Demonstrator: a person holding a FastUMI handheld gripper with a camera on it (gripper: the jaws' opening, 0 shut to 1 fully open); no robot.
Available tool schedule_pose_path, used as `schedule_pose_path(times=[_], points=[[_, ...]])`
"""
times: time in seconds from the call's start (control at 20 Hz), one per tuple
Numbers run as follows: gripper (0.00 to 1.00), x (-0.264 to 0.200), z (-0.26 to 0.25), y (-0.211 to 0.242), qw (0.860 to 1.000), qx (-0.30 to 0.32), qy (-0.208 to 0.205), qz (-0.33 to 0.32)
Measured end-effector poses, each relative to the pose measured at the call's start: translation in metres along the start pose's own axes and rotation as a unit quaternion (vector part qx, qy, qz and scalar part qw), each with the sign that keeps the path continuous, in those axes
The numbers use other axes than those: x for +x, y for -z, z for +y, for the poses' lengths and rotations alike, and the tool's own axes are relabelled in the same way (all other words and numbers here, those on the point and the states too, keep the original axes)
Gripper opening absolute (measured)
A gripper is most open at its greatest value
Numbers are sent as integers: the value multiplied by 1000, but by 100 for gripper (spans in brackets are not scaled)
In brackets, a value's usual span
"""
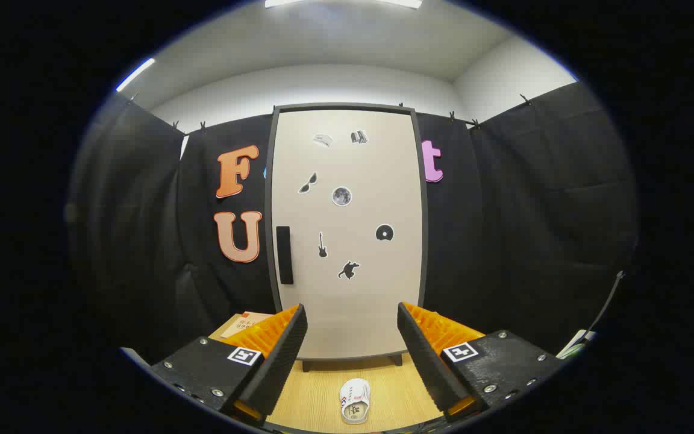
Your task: Open the shoe cabinet door, grab the shoes and put them into the shoe cabinet, then close the shoe cabinet door.
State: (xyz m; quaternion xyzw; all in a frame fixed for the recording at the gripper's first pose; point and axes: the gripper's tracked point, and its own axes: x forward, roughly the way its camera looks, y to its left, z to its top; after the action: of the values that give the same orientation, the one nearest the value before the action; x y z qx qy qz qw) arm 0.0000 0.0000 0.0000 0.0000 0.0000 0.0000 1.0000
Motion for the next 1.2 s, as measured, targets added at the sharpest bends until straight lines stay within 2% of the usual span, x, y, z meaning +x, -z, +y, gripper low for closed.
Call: schedule_pose_path(times=[0.75, 1.2], points=[[94, -1, 10, -3, 1000, -6, -9, 2], [94, 29, 48, 0, 999, -8, -33, 5]])
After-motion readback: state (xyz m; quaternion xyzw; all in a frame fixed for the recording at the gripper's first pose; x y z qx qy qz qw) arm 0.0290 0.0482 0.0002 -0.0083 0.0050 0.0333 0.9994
